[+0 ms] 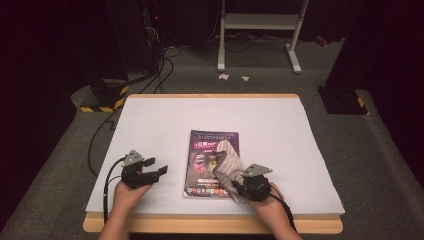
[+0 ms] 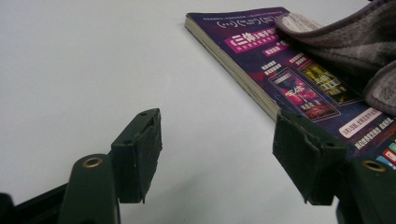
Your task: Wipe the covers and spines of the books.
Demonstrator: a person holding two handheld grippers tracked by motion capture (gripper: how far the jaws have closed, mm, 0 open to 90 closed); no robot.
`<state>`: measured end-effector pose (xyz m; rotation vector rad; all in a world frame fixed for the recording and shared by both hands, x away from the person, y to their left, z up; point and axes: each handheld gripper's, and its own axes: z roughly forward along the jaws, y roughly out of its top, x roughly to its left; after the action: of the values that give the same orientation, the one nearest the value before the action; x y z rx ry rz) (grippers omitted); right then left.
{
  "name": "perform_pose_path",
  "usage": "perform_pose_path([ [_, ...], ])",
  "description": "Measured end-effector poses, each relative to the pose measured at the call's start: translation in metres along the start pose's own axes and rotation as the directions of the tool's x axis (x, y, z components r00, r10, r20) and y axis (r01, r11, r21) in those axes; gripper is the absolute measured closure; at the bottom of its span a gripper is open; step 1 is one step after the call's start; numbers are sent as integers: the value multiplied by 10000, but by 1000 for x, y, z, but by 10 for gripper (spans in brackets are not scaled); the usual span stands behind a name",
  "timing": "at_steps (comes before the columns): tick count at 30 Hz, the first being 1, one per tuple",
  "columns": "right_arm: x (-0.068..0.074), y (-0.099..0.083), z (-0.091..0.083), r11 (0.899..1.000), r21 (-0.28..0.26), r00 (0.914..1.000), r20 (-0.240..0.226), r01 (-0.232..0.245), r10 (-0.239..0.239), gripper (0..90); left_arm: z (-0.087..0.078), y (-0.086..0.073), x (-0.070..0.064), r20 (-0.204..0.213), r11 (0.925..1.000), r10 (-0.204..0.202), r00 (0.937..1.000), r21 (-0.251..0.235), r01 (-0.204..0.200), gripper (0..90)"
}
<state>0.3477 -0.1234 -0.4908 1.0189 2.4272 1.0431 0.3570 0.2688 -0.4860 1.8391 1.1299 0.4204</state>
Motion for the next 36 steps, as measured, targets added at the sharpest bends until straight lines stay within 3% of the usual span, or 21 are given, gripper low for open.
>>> perform_pose_path([
  [11,51,33,39,9970,-185,9917,-1027,754,-769,636,-1,-2,7,-246,9998,-149,9996,134,152,328],
  [16,73,46,55,9952,-264,9853,-1409,942,-970,635,-6,-5,19,-722,9991,-380,9967,174,394,329],
  [21,90,55,65,9941,-347,9805,-1649,1030,-1073,634,-7,-5,21,-724,9987,-491,9962,107,500,330],
  [29,83,52,61,9952,-334,9846,-1460,919,-958,631,-4,-5,19,-599,9989,-415,9973,199,428,330],
  [36,49,31,40,9988,-306,9957,-839,376,-401,631,-1,-6,16,-494,9990,-298,9983,330,314,330],
])
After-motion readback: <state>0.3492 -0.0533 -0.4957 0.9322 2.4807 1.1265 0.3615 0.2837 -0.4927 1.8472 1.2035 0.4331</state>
